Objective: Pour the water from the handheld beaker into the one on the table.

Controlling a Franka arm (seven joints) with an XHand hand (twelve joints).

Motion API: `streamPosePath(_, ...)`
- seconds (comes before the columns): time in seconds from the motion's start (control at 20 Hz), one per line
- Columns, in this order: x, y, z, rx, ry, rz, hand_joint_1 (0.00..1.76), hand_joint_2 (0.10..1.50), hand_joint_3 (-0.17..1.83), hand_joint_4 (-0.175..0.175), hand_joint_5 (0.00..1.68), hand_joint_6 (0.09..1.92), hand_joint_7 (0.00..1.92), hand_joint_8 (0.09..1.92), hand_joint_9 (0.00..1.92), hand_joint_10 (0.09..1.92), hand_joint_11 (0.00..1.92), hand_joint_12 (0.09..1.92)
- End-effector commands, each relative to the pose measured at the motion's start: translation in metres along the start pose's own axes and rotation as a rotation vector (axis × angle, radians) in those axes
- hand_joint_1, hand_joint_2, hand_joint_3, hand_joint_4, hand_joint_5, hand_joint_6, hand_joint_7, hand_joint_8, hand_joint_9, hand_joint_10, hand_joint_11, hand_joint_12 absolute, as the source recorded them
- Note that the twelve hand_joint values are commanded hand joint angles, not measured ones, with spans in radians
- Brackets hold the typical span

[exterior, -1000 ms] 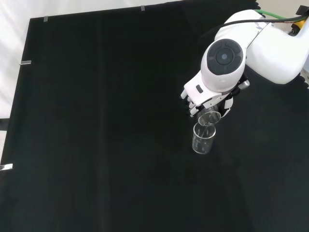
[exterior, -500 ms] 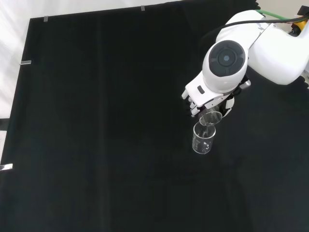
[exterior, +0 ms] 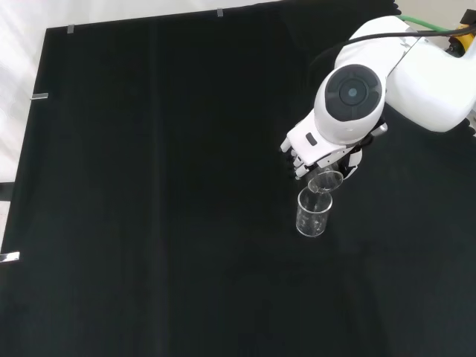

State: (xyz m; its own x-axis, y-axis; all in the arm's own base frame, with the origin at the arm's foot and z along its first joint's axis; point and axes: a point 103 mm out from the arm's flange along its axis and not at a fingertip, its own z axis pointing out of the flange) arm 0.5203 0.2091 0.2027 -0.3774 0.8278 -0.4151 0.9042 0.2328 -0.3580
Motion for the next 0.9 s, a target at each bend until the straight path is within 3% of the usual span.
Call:
streamPosePath(0.05,-0.0008,0.0004,0.0004,0.003,0.011,-0.003,1.33,0.65,0.56,-0.175,1.47,0.23,1.6,0.09,1.54,0.09,1.08,0.87)
streamPosePath(0.9,0.0007,0.0006,-0.001,0.002,-0.019,0.008,1.33,0.65,0.56,-0.175,1.47,0.23,1.6,0.09,1.54,0.09,1.08,0.87)
